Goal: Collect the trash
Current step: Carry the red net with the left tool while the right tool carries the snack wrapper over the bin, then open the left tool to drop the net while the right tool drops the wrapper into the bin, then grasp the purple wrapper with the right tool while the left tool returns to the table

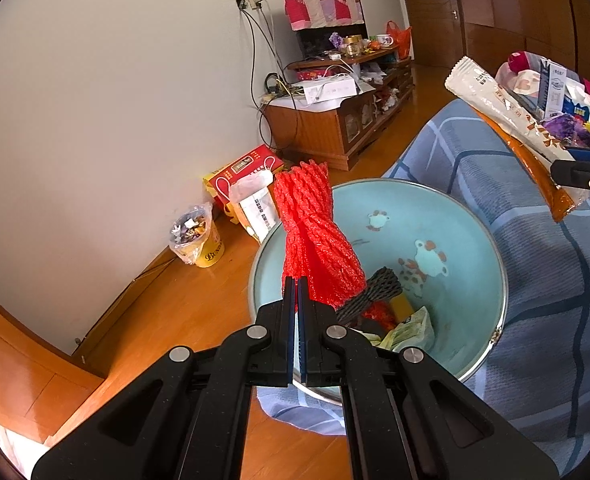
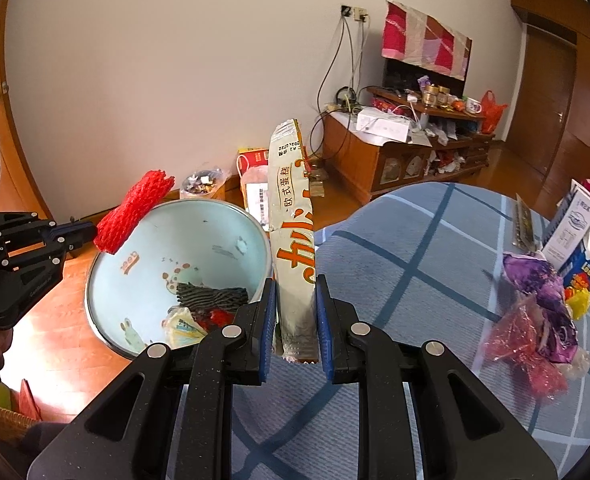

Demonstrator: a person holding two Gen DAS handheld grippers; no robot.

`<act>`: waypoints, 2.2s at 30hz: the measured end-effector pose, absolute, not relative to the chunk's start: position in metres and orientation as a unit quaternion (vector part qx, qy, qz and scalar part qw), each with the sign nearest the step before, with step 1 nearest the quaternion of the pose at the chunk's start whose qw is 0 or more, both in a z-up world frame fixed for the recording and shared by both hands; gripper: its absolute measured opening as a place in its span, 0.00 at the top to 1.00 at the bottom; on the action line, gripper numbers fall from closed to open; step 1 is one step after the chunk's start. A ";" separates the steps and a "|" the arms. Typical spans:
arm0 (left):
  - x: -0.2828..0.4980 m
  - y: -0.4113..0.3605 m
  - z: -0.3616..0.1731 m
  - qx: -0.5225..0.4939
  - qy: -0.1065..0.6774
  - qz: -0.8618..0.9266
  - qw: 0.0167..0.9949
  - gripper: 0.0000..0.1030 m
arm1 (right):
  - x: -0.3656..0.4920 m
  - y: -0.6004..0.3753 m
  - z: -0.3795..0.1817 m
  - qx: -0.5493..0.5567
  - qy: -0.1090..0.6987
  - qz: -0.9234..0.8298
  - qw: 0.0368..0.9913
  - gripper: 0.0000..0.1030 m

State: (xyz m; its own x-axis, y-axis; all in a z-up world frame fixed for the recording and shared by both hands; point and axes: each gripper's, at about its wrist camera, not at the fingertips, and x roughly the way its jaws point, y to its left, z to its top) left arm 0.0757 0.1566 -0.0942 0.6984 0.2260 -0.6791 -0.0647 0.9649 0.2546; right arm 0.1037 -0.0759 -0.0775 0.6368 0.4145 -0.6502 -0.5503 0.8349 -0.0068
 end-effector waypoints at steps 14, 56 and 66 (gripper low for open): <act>0.072 0.172 -0.098 0.102 0.389 0.093 0.911 0.99 | 0.103 -0.054 -0.083 -0.119 0.336 0.285 0.890 0.81; 0.073 0.166 -0.107 0.083 0.389 0.093 0.913 0.29 | 0.100 -0.053 -0.093 -0.119 0.345 0.302 0.881 0.58; 0.088 0.139 -0.119 0.100 0.391 0.087 0.911 0.12 | 0.111 -0.126 -0.085 -0.093 0.339 0.237 0.906 0.55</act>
